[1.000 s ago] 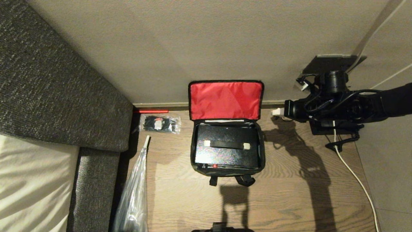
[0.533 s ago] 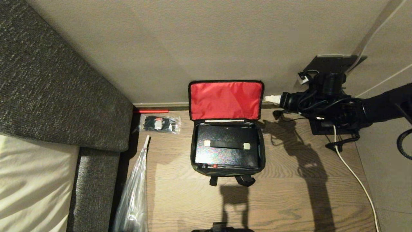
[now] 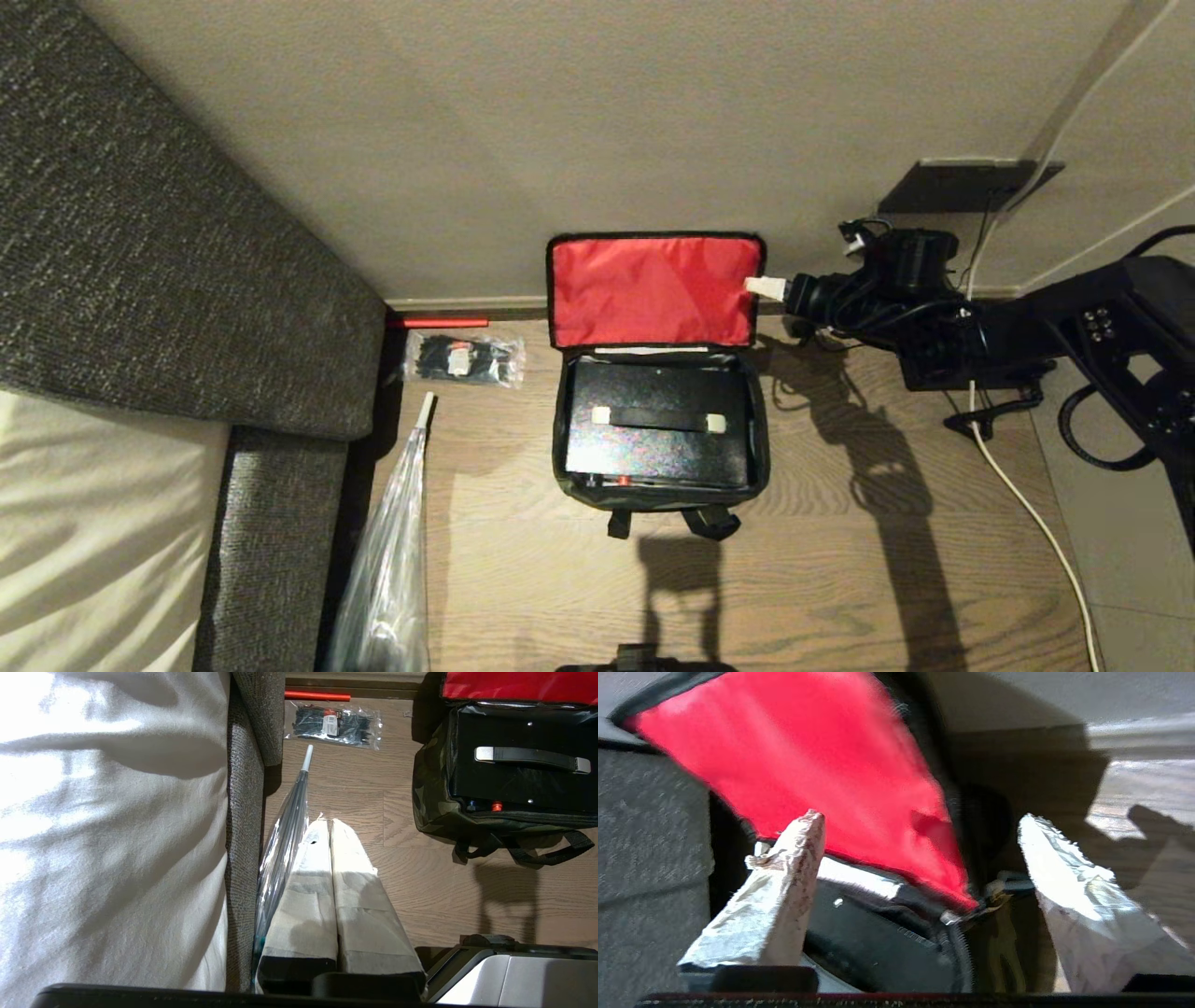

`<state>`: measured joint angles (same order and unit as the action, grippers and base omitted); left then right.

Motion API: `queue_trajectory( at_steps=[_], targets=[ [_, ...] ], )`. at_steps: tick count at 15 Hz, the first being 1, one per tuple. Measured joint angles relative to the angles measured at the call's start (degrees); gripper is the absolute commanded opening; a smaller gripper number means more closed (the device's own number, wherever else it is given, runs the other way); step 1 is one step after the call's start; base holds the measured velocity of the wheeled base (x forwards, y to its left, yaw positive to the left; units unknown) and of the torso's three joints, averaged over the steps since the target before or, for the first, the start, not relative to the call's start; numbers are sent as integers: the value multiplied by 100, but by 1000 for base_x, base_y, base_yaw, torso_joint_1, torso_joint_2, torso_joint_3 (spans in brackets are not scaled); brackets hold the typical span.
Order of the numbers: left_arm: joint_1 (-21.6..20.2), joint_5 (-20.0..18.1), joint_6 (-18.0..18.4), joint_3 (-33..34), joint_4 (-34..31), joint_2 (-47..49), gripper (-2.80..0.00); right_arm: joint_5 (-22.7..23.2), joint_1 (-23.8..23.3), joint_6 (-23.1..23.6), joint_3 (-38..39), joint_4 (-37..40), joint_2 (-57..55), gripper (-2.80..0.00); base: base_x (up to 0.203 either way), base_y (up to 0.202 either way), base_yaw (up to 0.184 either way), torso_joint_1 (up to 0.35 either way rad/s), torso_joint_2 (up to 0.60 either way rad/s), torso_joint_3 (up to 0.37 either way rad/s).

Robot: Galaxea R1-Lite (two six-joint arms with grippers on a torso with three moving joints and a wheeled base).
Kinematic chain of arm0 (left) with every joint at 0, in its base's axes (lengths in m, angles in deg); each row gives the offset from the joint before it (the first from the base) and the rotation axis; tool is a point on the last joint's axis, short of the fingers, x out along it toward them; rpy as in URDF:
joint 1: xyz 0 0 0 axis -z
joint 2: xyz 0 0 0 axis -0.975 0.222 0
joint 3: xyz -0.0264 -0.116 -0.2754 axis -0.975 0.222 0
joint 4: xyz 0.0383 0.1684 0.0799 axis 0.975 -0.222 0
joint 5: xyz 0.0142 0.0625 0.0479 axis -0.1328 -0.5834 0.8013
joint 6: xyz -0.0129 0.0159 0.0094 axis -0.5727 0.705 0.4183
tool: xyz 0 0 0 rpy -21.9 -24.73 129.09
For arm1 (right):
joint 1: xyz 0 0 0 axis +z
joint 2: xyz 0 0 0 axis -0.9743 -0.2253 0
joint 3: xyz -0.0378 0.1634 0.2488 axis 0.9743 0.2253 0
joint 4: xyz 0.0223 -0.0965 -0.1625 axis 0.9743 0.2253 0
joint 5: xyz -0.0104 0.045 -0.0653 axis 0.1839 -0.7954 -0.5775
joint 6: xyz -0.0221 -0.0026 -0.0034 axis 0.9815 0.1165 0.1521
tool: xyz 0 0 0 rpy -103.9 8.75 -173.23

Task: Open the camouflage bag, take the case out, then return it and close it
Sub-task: Close the top of the storage box

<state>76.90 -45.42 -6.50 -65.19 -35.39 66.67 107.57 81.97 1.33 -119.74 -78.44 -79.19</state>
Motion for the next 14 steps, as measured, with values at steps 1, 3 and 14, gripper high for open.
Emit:
queue_trajectory(
  at_steps=[1,3,14],
  targets=[
    [0,-1,0,0,-1,0,-280,0,2,-6,-125,-41,-112,0,0,0,0,0,0,0],
    [0,-1,0,0,-1,0,-280,4,41,-49,-270,-237,-288,0,0,0,0,0,0,0],
    [5,-1,0,0,0,0,-280,2,204,-492,-875,-1382,-936,-280,0,0,0,0,0,0]
  ],
)
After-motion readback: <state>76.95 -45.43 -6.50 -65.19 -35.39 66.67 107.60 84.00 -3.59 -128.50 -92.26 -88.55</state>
